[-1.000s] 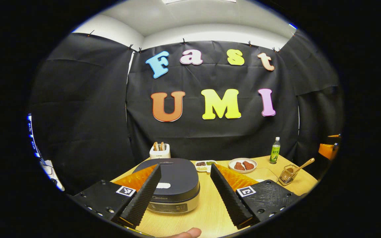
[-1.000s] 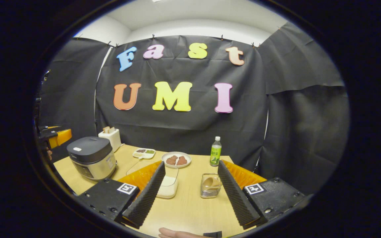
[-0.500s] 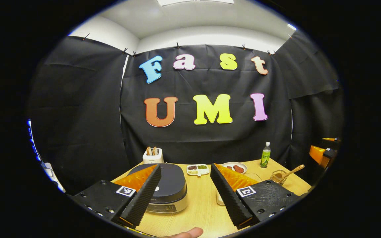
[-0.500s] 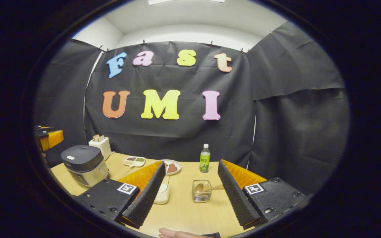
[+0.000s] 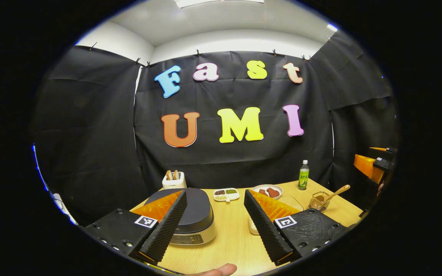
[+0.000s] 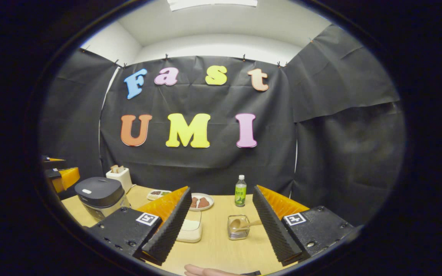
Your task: Close the left gripper, press the button to open the rice cooker; take a wooden spoon from the chopstick holder with the right hand, scoop a spoonful of rice and pour it into the rice cooker, then put the wooden spoon back into the chopstick holder.
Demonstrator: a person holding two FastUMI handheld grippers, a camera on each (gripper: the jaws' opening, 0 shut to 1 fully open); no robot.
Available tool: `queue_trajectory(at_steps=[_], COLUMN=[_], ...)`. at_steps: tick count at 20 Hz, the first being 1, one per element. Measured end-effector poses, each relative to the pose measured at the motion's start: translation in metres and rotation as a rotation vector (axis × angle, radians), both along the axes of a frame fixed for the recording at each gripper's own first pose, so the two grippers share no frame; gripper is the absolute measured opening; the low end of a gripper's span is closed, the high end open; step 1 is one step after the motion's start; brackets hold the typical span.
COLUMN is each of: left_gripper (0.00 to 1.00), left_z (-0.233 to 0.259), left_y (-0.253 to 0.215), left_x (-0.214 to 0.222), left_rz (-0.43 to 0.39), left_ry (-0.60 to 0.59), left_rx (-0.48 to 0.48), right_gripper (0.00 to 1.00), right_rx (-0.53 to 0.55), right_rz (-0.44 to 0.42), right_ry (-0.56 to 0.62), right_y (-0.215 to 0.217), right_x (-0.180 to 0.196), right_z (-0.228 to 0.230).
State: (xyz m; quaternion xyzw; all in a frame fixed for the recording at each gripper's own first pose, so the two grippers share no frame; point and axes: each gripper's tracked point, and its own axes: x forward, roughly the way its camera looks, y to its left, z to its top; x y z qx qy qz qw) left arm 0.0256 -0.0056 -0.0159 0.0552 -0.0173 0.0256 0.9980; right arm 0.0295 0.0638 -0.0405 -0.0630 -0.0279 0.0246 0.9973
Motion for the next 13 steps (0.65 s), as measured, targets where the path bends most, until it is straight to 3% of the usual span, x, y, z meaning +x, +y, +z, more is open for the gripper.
queue_trajectory(at_steps=[13], left_gripper=[0.96], left_z=[0.0018], left_y=[0.0034], left_x=[-0.0037], left_rz=[0.034], left_ry=[-0.02], left_rx=[0.009], right_gripper=[1.0], right_rx=[0.006], right_rz=[0.011], right_ry=[-0.001], right_y=[-0.0031], right_x=[-0.0018], right_z=[0.003])
